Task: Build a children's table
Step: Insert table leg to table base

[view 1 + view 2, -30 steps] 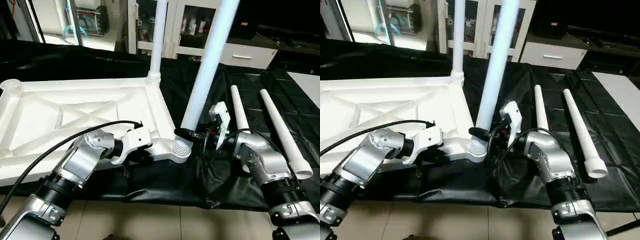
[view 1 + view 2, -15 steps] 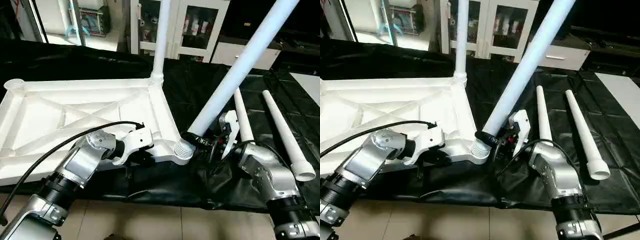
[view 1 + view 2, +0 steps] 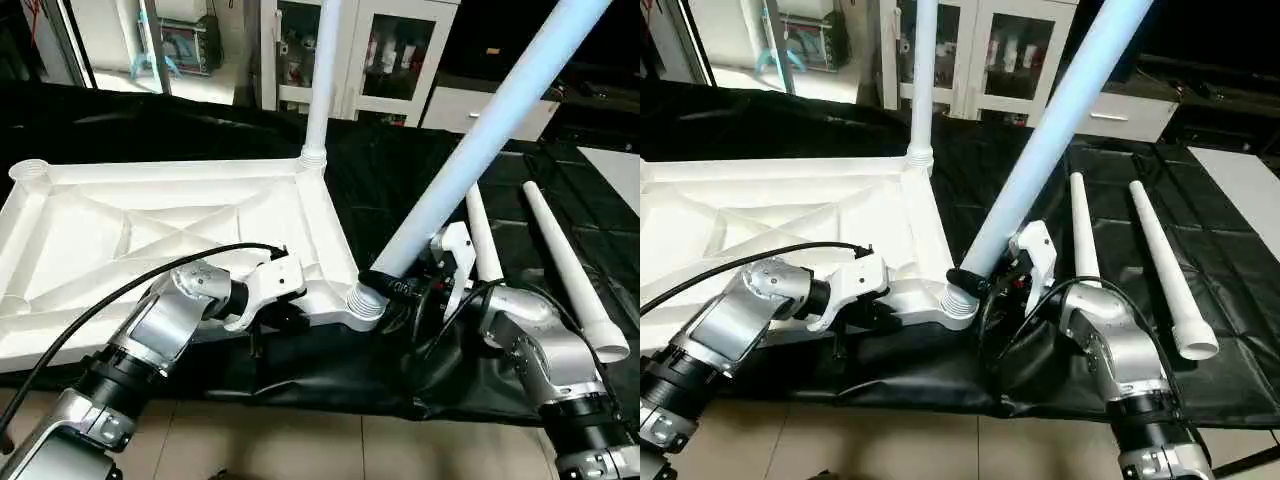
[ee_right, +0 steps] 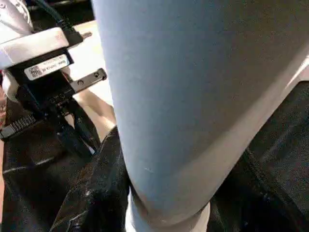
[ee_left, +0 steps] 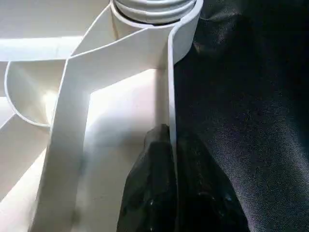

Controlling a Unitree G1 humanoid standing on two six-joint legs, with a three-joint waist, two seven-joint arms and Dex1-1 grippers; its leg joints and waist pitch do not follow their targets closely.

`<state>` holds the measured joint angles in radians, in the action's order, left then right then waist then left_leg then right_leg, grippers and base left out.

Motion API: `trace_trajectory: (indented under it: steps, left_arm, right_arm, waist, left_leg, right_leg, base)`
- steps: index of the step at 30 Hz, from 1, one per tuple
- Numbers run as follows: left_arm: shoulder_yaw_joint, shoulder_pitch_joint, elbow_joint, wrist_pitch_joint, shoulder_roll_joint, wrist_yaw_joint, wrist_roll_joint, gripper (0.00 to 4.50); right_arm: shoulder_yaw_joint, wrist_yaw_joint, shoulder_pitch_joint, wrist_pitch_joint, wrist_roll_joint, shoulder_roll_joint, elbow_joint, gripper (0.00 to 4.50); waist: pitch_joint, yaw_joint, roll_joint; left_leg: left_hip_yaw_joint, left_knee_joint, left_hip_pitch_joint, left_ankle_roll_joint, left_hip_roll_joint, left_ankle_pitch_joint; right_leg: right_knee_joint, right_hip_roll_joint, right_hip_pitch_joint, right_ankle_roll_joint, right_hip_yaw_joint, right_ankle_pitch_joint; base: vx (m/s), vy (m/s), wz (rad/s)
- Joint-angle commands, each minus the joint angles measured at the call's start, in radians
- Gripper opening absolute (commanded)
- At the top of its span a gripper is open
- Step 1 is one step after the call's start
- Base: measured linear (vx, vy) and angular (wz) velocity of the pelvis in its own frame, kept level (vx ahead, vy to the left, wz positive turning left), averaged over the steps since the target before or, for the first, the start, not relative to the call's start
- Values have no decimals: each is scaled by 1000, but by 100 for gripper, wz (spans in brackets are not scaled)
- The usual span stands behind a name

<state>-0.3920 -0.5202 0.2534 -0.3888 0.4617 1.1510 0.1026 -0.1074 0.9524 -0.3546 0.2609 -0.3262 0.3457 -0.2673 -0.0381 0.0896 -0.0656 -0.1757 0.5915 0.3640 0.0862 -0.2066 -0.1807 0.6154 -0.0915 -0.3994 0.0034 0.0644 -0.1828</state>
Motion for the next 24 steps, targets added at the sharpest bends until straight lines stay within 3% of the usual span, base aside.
trace_trajectory:
  steps: [1, 13, 19, 24]
  left_arm:
    - [9, -21, -8, 7, -7, -9, -21, 0]
    - [10, -18, -12, 2, -8, -10, -23, 0]
    - [8, -16, -13, 1, -11, -9, -25, 0]
    - [7, -19, -11, 3, -9, -7, -24, 0]
  right_arm:
    - [-84, 33, 44, 73, 65, 17, -69, 186]
    - [-94, 20, 18, 130, 71, 3, -148, 186]
    - [-117, -35, -15, 77, 140, -13, -232, 186]
    - [-132, -31, -28, 52, 154, -20, -235, 186]
  waist:
    - [47, -2, 11]
    - [45, -5, 11]
    - [41, -10, 15]
    - [36, -15, 14]
  left_leg:
    - [7, -88, -11, 16, -26, -303]
    - [9, -91, -13, 25, -26, -349]
    - [15, -94, -22, 43, -26, -434]
    - [24, -98, -30, 50, -25, -511]
  right_leg:
    - [-81, -48, 33, -165, -40, -285]
    - [-87, -49, 29, -159, -40, -328]
    - [-98, -52, 21, -143, -39, -424]
    - [-116, -55, 15, -98, -35, -548]
  base:
    - [0, 0, 0]
    - [0, 0, 0]
    - [0, 0, 0]
    - [0, 0, 0]
